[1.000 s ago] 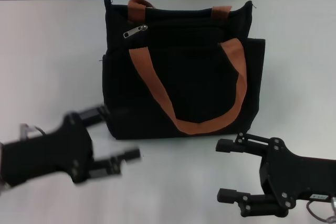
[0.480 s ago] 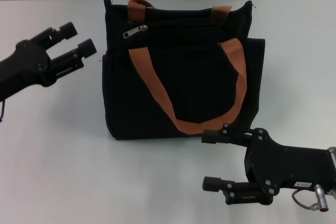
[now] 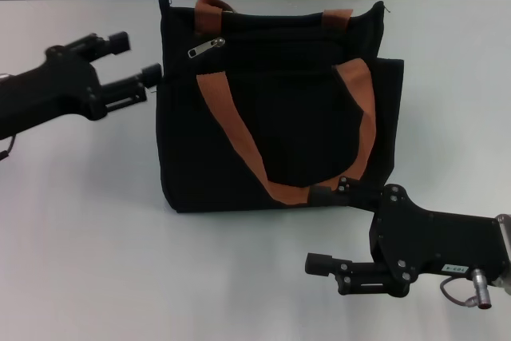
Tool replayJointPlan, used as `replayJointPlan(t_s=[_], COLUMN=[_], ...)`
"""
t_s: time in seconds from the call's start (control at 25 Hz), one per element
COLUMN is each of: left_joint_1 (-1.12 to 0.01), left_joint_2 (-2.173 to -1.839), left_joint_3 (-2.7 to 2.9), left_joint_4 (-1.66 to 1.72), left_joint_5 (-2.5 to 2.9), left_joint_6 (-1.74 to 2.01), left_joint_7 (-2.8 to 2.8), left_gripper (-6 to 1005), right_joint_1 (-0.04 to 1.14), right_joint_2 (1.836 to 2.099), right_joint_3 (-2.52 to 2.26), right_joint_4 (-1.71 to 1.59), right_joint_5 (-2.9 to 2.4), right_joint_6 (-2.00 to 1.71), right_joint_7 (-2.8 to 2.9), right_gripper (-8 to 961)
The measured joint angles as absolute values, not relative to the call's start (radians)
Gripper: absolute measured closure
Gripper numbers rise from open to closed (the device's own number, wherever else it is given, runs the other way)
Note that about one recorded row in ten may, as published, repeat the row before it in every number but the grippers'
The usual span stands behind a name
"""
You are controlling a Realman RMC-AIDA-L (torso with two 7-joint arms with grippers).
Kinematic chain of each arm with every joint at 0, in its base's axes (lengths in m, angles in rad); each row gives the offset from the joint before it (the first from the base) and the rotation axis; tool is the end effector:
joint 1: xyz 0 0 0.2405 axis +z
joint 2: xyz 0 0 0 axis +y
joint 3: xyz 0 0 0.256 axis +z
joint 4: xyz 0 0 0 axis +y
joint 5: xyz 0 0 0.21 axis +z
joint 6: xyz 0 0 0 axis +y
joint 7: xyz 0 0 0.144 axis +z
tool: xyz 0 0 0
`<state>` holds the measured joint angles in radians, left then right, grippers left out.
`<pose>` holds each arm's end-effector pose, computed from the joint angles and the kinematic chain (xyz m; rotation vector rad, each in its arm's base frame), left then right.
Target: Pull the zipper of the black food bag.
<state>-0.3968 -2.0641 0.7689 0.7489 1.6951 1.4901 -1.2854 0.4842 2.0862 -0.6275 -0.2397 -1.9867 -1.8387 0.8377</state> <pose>-0.2731 0.3293 0.0367 -2.4660 -0.4897 -0.8284 0.2545 0.2409 -0.0491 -2.8088 0.3127 1.2293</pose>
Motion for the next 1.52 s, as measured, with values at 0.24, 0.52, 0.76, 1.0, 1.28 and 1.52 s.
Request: replayJointPlan(t_s=[0.24,0.52,0.76,1.0,1.28,1.52], left_joint_1=[-0.444,-0.492,-0.498,-0.485,-0.475,-0.47], left_joint_2=[-2.065,-2.071,-2.072,-2.07,-2.069,-2.067], left_joint_3=[0.772,0.808,0.803,0.805,0.807,0.826], left_joint_4=[0.74,0.738,0.709,0.691,0.689,0.701], left_joint_5=[1.771,1.787,1.705,1.678,1.683,1.704], left_joint_6=[1.503,1.507,1.504,1.505,1.507,1.512], left_joint_7=[-1.26,-1.228,-1.203,-1.147,-1.115,-1.121], left_gripper=[270,286,300,314,390,689], right_joint_1=[0.488,0.498,0.495,0.493,0.496,0.491], right_joint_2=[2.087,2.088,2.088,2.088,2.088,2.088], right_joint_3=[-0.627,-0.627,-0.627,-0.626,-0.626,-0.626], right_joint_4=[-0.237,-0.226,-0.221,-0.221,-0.218,-0.218], right_joint_5=[-1.976,-1.973,-1.973,-1.973,-1.973,-1.973], right_joint_6=[-1.82,-1.818,-1.818,-1.818,-1.818,-1.816], right_joint_7=[0.838,0.838,0.838,0.838,0.837,0.838], right_gripper=[163,165,167,169,171,173])
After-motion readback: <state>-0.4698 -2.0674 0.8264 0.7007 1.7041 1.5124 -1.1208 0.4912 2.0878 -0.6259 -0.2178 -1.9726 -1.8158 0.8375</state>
